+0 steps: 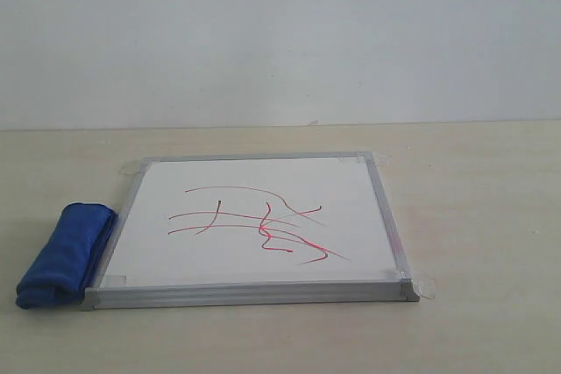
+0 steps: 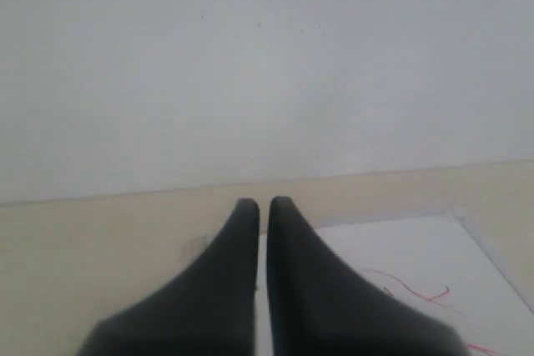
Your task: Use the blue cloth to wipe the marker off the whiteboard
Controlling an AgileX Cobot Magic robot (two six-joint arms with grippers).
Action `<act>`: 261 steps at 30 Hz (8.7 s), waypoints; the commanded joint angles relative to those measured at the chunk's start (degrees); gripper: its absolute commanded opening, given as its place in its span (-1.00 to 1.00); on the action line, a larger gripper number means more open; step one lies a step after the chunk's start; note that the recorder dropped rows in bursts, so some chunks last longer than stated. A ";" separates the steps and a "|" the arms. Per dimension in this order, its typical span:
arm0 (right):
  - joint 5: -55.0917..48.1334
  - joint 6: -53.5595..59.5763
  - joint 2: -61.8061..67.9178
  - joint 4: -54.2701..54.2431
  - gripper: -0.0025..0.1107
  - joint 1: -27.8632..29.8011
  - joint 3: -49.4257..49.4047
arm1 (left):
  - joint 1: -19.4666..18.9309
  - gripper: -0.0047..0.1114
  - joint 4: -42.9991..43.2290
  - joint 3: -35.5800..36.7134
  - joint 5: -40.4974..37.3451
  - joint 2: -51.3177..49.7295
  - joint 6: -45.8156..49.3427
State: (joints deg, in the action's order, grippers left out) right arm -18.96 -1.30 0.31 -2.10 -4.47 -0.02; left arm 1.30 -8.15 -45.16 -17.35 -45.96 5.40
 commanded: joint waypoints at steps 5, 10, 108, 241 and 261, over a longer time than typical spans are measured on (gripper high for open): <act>0.45 0.16 -0.31 0.14 -0.96 -0.03 0.02 | -0.08 -0.85 15.94 -19.03 -25.73 -14.25 -13.35; 0.45 0.16 -0.31 0.14 -0.96 -0.03 0.02 | -0.08 -0.85 29.94 -28.13 -41.79 -21.49 -22.10; 0.45 0.16 -0.31 0.14 -0.96 -0.03 0.02 | -4.37 0.50 8.53 -39.59 -37.05 -74.84 -11.48; 0.33 0.15 -0.31 0.14 -0.96 -0.03 0.02 | 9.60 -0.85 29.36 -60.19 -49.14 -91.01 -13.55; 0.33 0.15 -0.31 0.14 -0.96 -0.03 0.02 | 16.56 -0.85 3.71 -60.19 -50.24 -93.13 -2.29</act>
State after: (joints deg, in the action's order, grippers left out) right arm -18.96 -1.30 0.31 -2.10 -4.47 -0.02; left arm 14.69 10.19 -106.78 -65.85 -135.94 1.59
